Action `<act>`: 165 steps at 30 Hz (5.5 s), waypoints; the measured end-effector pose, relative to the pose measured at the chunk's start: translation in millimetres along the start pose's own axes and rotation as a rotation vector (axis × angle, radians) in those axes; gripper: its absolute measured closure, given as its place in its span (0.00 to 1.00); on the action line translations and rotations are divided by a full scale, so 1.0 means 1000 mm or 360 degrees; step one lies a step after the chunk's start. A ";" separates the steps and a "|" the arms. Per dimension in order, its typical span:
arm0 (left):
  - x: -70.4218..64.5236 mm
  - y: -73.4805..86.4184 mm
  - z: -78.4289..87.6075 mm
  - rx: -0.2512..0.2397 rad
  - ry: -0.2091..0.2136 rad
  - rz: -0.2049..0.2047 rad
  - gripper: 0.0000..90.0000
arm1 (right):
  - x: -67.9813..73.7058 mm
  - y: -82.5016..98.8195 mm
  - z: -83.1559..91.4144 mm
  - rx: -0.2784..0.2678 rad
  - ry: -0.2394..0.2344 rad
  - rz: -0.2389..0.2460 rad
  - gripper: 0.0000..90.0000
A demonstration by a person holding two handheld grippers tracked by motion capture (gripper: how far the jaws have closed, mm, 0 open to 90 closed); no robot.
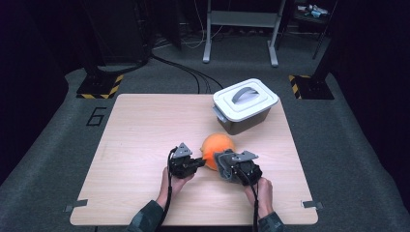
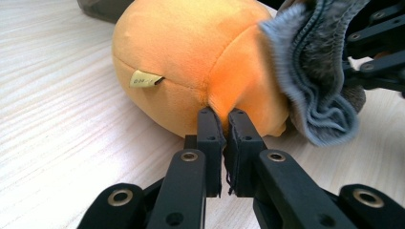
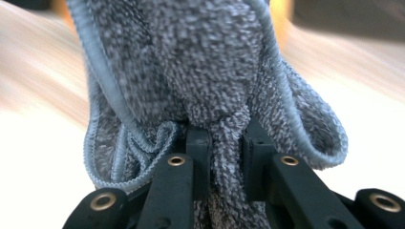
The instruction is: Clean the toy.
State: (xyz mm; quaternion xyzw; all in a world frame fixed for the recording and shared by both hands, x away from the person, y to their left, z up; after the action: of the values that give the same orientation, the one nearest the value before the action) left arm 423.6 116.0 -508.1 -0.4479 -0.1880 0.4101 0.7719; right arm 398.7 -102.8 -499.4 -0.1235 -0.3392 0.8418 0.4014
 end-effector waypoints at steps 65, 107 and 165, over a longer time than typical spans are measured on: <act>0.000 0.006 -0.002 0.0044 0.0041 0.0014 0.94 | 0.038 -0.055 0.002 -0.0069 -0.0102 0.0239 0.85; 0.008 0.012 -0.005 0.0091 0.0037 0.0070 0.94 | -0.001 0.006 -0.009 0.0110 -0.0025 0.0075 0.86; 0.017 0.013 0.011 0.0150 -0.0081 0.0082 0.28 | -0.138 0.032 0.040 -0.0180 0.0259 -0.0516 0.12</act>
State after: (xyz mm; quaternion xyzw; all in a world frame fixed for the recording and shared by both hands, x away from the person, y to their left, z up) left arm 420.4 139.1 -514.1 -0.4052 -0.1766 0.4494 0.7763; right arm 450.2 -241.1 -499.8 -0.1573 -0.3678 0.7330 0.5503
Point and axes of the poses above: each handheld gripper's, and its own axes: z roughly backward along the jaws, y roughly out of its underside, x roughly to its left, the point moved 3 cm from there along -z, roughly forward along the jaws, and after that the axes turned 15 degrees about -y, right-handed, at the moved point
